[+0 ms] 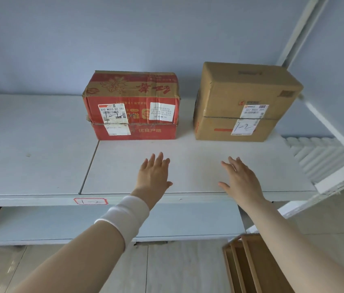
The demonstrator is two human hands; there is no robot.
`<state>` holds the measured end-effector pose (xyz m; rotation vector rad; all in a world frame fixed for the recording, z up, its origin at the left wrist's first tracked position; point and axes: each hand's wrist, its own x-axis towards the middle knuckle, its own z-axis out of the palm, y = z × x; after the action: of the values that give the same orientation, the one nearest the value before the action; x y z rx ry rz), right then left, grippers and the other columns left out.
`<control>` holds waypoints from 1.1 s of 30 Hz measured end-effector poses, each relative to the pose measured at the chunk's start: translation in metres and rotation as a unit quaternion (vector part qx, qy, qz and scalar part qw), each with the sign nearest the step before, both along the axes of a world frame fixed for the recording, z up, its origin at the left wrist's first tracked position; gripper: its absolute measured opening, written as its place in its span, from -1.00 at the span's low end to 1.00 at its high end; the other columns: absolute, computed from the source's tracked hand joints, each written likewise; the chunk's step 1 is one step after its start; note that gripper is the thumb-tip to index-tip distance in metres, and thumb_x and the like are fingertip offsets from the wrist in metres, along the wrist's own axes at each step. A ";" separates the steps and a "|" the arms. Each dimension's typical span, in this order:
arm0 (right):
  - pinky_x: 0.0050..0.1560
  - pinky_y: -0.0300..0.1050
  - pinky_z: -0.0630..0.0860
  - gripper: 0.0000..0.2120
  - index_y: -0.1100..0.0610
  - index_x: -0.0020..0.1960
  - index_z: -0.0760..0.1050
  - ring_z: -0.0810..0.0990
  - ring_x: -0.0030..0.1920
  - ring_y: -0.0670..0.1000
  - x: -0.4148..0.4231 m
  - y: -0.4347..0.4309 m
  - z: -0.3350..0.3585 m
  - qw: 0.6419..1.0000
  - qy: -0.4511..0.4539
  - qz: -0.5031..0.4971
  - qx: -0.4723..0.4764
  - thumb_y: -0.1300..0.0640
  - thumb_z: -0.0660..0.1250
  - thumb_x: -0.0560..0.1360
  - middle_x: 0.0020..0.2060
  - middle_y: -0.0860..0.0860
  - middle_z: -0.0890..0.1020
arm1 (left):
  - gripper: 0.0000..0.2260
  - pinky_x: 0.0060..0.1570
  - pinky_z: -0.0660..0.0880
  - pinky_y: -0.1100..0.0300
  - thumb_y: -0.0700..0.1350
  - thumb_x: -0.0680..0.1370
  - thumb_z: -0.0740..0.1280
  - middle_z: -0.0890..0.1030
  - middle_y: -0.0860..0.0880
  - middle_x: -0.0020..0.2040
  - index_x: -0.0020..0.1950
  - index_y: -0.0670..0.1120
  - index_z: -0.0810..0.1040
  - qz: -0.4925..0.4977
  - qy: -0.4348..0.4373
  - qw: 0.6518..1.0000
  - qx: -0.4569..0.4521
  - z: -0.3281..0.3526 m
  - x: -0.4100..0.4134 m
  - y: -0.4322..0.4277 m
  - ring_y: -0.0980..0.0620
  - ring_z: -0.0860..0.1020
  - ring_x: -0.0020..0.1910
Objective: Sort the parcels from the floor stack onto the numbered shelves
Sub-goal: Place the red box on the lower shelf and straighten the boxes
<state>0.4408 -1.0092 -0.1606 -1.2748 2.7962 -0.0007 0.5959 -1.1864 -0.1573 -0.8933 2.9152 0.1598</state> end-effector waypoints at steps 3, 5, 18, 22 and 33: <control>0.44 -0.03 0.15 -0.43 0.09 0.51 0.11 0.04 0.53 0.11 -0.030 0.022 0.005 0.999 0.030 0.004 0.018 -0.07 0.17 0.58 0.53 0.07 0.10 | -0.39 0.50 -0.09 0.05 0.05 0.59 0.22 -0.05 -0.08 0.56 0.53 -0.10 0.01 -0.030 -0.004 0.999 -0.035 0.005 -0.035 0.018 -0.08 -0.07 0.55; 0.44 -0.01 0.14 -0.44 0.10 0.51 0.12 0.04 0.53 0.13 -0.057 0.036 0.005 0.999 0.041 0.002 0.030 -0.07 0.17 0.58 0.52 0.08 0.10 | -0.39 0.50 -0.08 0.05 0.04 0.59 0.22 -0.05 -0.08 0.56 0.53 -0.10 0.00 -0.033 -0.002 0.998 -0.047 0.005 -0.061 0.028 -0.08 -0.06 0.55; 0.35 -0.08 0.24 -0.21 0.20 0.50 0.12 0.27 0.44 0.10 -0.214 0.062 -0.025 0.927 -0.203 -0.181 -0.258 -0.01 0.43 0.43 0.44 0.13 0.30 | -0.06 0.42 0.15 0.06 0.05 0.44 0.43 0.05 -0.11 0.55 0.54 -0.16 -0.16 0.232 0.224 0.903 0.283 -0.009 -0.182 0.036 -0.08 0.11 0.52; 0.45 -0.09 0.20 -0.17 0.15 0.52 0.10 0.22 0.48 -0.01 -0.250 0.035 -0.040 0.863 -0.259 -0.173 -0.399 0.03 0.47 0.40 0.48 0.04 0.26 | -0.14 0.40 0.25 0.04 0.00 0.39 0.50 0.27 -0.04 0.48 0.53 -0.10 0.08 0.236 0.360 0.842 0.324 -0.029 -0.212 0.005 -0.06 0.25 0.46; -0.14 -0.43 0.48 -0.48 0.16 0.32 0.36 0.59 -0.03 -0.12 -0.286 -0.012 -0.076 0.781 -0.350 -0.112 -0.506 0.24 0.45 0.41 0.09 -0.02 0.58 | -0.51 -0.11 0.37 0.43 -0.18 0.44 0.45 0.52 0.12 0.02 0.33 -0.11 0.38 0.198 0.485 0.783 0.337 -0.060 -0.239 -0.023 0.21 0.49 -0.04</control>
<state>0.1551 -1.0209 -0.2363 -0.6918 2.1564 -1.7641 0.3564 -1.2097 -0.2178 -1.5378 2.8246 2.0902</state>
